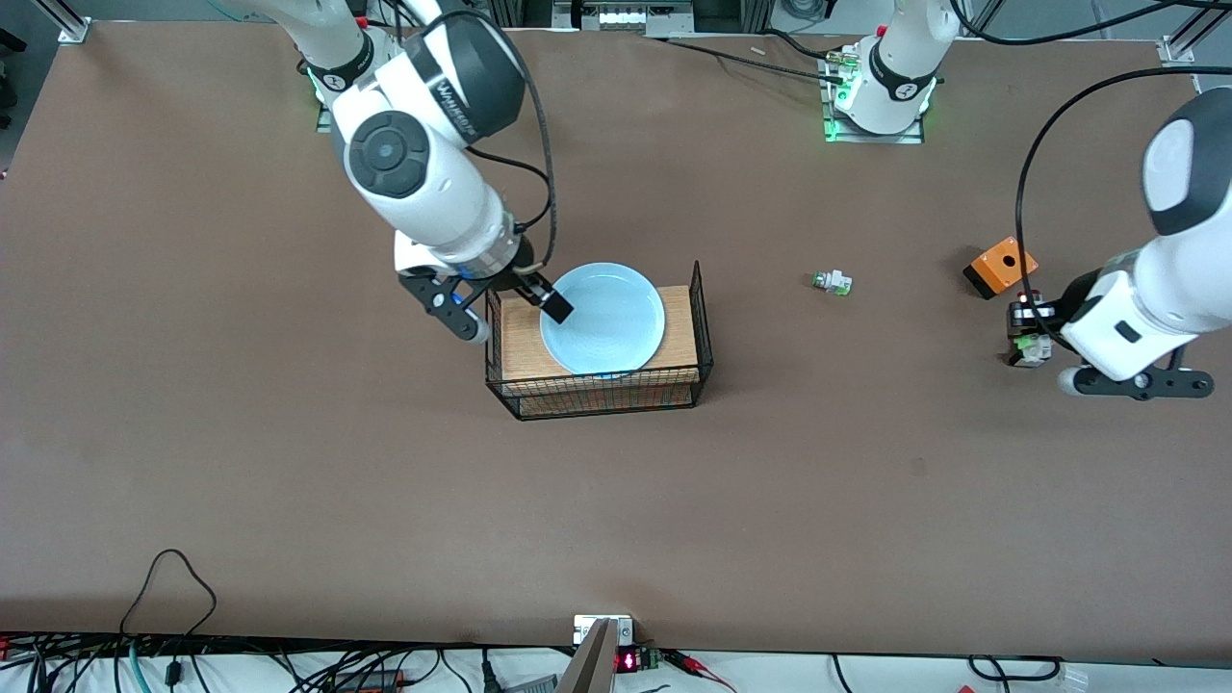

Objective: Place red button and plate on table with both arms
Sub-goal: 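Lower the button near the orange box while the right gripper grips the plate, then open the left gripper to release the button and draw back, then lift the blue plate by its rim out of the basket with the right gripper, then carry the plate beside the basket and lower it with the right gripper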

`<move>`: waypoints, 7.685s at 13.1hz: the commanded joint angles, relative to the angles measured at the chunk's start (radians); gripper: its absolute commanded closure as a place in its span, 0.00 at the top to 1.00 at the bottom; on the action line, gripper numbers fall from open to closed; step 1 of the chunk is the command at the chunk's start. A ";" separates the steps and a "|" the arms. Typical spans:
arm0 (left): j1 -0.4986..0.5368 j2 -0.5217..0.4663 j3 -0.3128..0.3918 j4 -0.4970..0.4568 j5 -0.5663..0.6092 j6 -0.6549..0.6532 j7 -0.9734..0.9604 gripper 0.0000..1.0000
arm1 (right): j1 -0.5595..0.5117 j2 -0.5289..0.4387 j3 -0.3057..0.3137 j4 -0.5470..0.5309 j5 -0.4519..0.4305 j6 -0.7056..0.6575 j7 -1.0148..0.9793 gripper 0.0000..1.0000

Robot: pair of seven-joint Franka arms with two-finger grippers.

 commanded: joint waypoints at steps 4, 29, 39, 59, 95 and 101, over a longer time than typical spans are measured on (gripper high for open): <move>0.022 -0.124 0.025 -0.371 -0.017 0.198 0.012 0.00 | 0.065 0.107 -0.008 0.020 -0.109 0.008 0.044 1.00; 0.025 0.091 0.022 -0.707 -0.015 0.786 0.037 1.00 | 0.107 0.141 -0.008 0.006 -0.182 -0.103 0.012 0.72; 0.022 0.027 0.013 -0.192 -0.018 0.218 0.027 1.00 | 0.099 0.146 -0.008 0.008 -0.054 -0.149 0.002 0.01; 0.035 -0.197 0.013 -0.039 -0.057 0.024 -0.018 1.00 | 0.050 -0.101 -0.019 0.023 0.105 -0.497 0.004 0.00; 0.034 -0.228 0.012 -0.048 -0.060 -0.044 0.008 1.00 | -0.829 0.302 -0.022 0.016 0.039 -0.164 -1.766 0.00; 0.034 -0.225 0.015 -0.048 -0.057 -0.043 0.008 1.00 | -0.823 0.333 -0.013 0.011 0.039 -0.072 -1.818 0.00</move>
